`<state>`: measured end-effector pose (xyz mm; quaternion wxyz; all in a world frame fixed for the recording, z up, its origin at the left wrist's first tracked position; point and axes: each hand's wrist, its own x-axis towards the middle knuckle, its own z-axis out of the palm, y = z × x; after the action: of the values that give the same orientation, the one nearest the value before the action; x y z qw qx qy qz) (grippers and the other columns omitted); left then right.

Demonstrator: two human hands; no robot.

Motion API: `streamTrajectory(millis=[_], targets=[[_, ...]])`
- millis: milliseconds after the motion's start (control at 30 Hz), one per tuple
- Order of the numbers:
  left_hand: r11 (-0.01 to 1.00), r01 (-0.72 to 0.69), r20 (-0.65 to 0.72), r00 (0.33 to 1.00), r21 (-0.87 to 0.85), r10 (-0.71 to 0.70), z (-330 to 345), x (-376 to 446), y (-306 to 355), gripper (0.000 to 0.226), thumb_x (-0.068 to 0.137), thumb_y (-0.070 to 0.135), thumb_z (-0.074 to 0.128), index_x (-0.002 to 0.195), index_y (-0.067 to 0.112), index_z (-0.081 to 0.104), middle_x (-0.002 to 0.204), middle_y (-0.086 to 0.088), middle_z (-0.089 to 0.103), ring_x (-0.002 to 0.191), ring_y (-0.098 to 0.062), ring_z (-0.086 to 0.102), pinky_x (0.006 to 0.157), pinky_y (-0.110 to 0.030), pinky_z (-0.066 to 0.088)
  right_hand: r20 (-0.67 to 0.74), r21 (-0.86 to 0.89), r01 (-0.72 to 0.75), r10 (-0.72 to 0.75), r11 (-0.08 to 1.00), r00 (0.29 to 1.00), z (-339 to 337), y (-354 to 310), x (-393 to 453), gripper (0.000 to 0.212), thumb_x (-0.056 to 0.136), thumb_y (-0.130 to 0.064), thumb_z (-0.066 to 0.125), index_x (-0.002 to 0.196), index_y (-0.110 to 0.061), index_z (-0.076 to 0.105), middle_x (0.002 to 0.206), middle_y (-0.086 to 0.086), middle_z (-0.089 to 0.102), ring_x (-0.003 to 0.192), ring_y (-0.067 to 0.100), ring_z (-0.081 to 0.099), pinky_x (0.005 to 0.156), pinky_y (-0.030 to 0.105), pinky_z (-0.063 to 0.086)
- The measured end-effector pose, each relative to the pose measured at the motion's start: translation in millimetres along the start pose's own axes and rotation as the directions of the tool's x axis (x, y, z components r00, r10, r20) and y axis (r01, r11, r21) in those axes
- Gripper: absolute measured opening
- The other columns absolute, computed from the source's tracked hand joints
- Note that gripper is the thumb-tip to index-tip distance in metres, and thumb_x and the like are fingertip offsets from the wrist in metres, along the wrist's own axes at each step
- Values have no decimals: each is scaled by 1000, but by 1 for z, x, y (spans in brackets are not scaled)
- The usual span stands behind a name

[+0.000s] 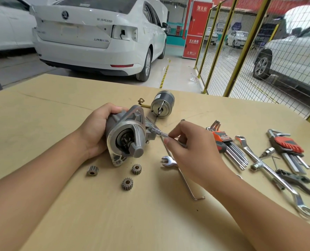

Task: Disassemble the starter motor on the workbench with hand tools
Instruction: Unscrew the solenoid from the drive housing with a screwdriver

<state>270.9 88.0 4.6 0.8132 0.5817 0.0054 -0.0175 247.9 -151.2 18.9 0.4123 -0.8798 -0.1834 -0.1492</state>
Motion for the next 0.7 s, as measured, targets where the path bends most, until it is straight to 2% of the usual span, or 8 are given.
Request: streamTrajectory(millis=[133, 233, 300, 367, 433, 533, 600, 700], targets=[[1000, 0, 21, 1000, 18, -1, 1, 0, 0, 25, 85, 33, 56, 83, 19, 76, 85, -6, 68, 75, -21, 66, 76, -36, 52, 14, -24, 9, -9, 1000, 1000, 1, 2, 3, 19, 87, -23, 73, 73, -25, 61, 55, -30, 54, 58, -5, 53, 53, 9, 36], [999, -13, 18, 1000, 38, 12, 3, 0, 0, 26, 85, 33, 55, 81, 20, 77, 83, -5, 70, 73, -20, 67, 73, -35, 53, 40, -39, -16, 17, 999, 999, -1, 0, 6, 16, 88, -24, 72, 74, -24, 65, 50, -22, 54, 54, -5, 52, 49, 8, 35], [999, -21, 3, 1000, 47, 21, 5, -1, 1, 26, 83, 33, 56, 85, 19, 77, 87, -7, 71, 75, -21, 68, 72, -34, 55, 127, -9, -103, 103, 995, 987, -2, -1, 8, 16, 92, -26, 68, 77, -21, 69, 47, -12, 49, 43, -1, 51, 41, 7, 32], [997, -39, -25, 999, 59, 41, 9, -1, -1, 26, 84, 32, 55, 85, 20, 79, 88, -8, 73, 75, -21, 70, 70, -32, 57, 273, 132, -334, 290, 933, 917, -4, -2, 11, 24, 97, -30, 62, 81, -15, 70, 51, -8, 44, 34, 6, 39, 38, 18, 33], [996, -57, -46, 997, 66, 60, 12, 0, -3, 28, 88, 31, 54, 81, 23, 80, 88, -7, 74, 74, -20, 71, 67, -30, 59, 471, 292, -601, 435, 744, 768, -8, -7, 14, 30, 101, -31, 55, 86, -8, 67, 50, -4, 34, 36, 10, 27, 39, 18, 25], [998, -48, -61, 997, 51, 51, 14, -1, -3, 26, 82, 32, 57, 85, 20, 79, 89, -10, 73, 75, -22, 71, 69, -32, 59, 655, 327, -759, 444, 564, 612, -15, -12, 20, 27, 104, -28, 47, 88, -10, 61, 51, -3, 29, 38, 9, 20, 39, 14, 17], [998, -37, -64, 997, 48, 40, 14, -1, -2, 27, 78, 34, 58, 89, 18, 77, 90, -11, 72, 76, -23, 70, 71, -34, 58, 674, 318, -765, 434, 560, 598, -17, -12, 23, 28, 104, -26, 47, 85, -11, 60, 52, -3, 28, 36, 8, 19, 39, 12, 16], [996, -40, -82, 996, 78, 46, 16, 0, -2, 24, 77, 35, 58, 83, 21, 77, 87, -10, 72, 74, -23, 69, 71, -34, 56, 599, 305, -720, 463, 623, 654, -13, -13, 22, 27, 102, -25, 51, 84, -10, 63, 45, -5, 29, 34, 9, 20, 41, 13, 18]])
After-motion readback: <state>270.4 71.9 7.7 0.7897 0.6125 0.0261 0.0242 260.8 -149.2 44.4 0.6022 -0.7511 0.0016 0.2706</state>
